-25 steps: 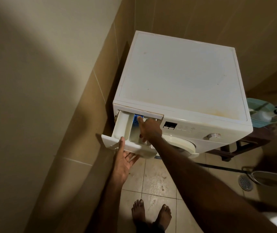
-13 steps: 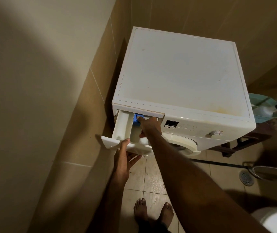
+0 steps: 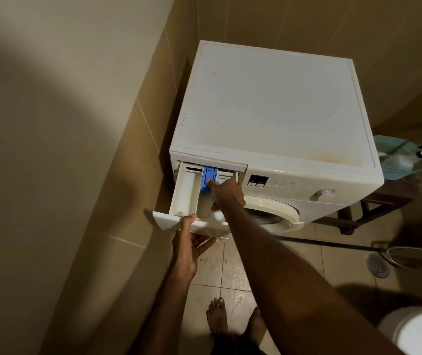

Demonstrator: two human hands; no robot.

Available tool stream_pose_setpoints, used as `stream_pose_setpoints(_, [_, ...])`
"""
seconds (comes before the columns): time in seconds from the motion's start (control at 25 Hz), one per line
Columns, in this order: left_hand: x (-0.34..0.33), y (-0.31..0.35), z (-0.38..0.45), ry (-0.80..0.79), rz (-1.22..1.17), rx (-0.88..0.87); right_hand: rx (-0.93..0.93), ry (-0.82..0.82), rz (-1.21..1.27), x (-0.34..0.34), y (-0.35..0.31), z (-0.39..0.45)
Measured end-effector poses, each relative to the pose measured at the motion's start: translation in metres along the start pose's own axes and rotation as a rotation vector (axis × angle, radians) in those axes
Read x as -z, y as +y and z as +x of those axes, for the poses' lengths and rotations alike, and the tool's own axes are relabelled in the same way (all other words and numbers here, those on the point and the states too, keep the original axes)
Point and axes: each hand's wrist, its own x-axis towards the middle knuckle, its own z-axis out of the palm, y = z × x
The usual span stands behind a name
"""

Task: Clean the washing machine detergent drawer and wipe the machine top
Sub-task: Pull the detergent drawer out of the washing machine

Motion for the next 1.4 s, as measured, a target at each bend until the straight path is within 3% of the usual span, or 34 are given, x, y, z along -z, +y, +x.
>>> stream_pose_setpoints(0.36, [0.015,-0.054,-0.056,-0.006,0.000,-0.008,0.029,0.048,-0.098,0.014,0.059,-0.055])
stream_pose_setpoints(0.48, [0.002,-0.069,-0.089,-0.030,0.059,-0.030,0.040,0.031,-0.076,0.052,0.083,-0.082])
stream_pose_setpoints(0.68, [-0.032,-0.109,-0.147,-0.118,0.191,-0.033,-0.006,-0.165,0.255,0.171,0.145,-0.142])
stream_pose_setpoints(0.84, [-0.073,-0.158,-0.204,-0.214,0.268,-0.010,0.096,0.239,0.434,0.267,0.237,-0.219])
stream_pose_setpoints(0.92, [-0.097,-0.189,-0.235,-0.254,0.312,0.003,0.038,0.398,0.564,0.295,0.303,-0.261])
stream_pose_setpoints(1.04, [-0.135,-0.242,-0.294,-0.329,0.419,0.037,-0.130,0.424,0.845,0.323,0.405,-0.328])
stream_pose_setpoints(1.12, [-0.159,-0.278,-0.332,-0.382,0.467,0.063,-0.223,0.399,0.894,0.339,0.459,-0.371])
stream_pose_setpoints(1.28, [-0.202,-0.354,-0.410,-0.518,0.570,0.158,-0.300,0.323,1.023,0.362,0.517,-0.450])
stream_pose_setpoints(1.4, [-0.224,-0.413,-0.466,-0.637,0.690,0.201,-0.299,0.487,1.170,0.372,0.542,-0.482])
